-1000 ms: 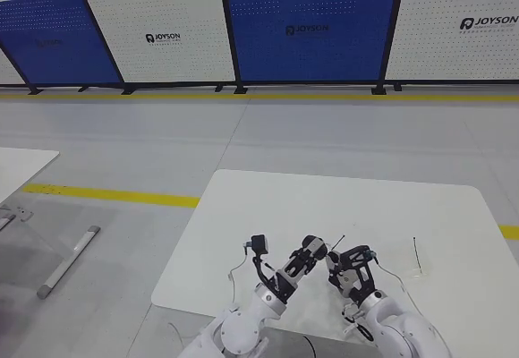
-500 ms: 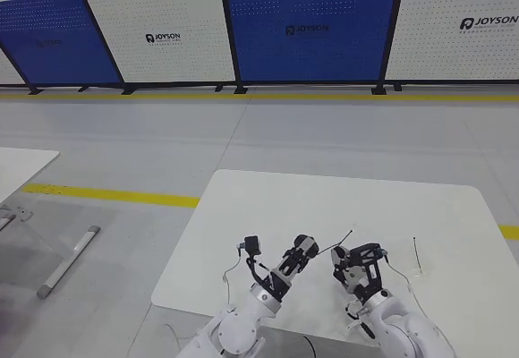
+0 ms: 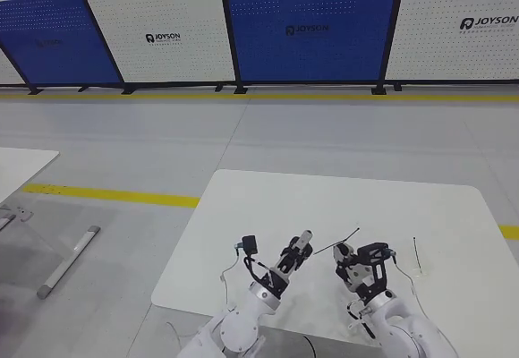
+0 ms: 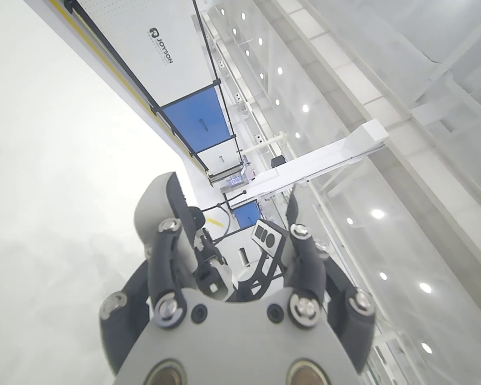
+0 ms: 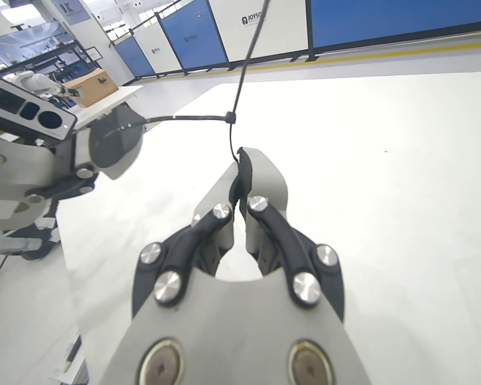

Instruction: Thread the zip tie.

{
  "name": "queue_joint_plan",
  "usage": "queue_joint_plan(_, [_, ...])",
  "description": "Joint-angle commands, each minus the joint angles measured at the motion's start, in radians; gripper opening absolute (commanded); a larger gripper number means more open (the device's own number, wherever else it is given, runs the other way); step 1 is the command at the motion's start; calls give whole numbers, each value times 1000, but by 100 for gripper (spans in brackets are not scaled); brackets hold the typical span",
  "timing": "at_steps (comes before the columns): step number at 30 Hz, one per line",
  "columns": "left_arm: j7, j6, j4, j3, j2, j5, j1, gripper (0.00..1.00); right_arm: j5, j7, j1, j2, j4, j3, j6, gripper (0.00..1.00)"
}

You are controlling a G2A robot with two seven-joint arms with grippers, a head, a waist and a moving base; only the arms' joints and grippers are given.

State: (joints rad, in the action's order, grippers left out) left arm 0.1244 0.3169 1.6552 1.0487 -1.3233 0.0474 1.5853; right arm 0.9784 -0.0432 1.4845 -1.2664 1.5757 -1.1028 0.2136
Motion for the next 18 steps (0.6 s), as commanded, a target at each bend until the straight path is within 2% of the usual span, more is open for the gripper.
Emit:
queue_joint_plan(1, [5,-12,-8,3,0,13,-5,100,-10,17,6,0,6,-5,-1,0])
queue_joint_plan(3, [32,-36,-22,1,0,69,-12,100,-26,21,8,-1,10,-7,-3,0])
queue_joint_plan(5, [86,-78,-29,-10,-3,139,-18,100,-26,21,8,-1,10,-7,-3,0])
queue_joint_plan(10, [86,-78,-29,-10,-3,139,-18,100,-26,21,8,-1,10,-7,-3,0])
queue_joint_plan(12, [66,-86,-33,-14,-2,158,-21,100,-23,35,11,-3,11,-8,-26,0])
queue_joint_plan(14, [32,-75,-41,-19,2,206,-22,100,-24,55,10,-6,11,-2,-51,0])
queue_joint_plan(18, [16,-49,-41,-21,6,237,-15,100,-6,67,-1,-14,5,24,-77,0])
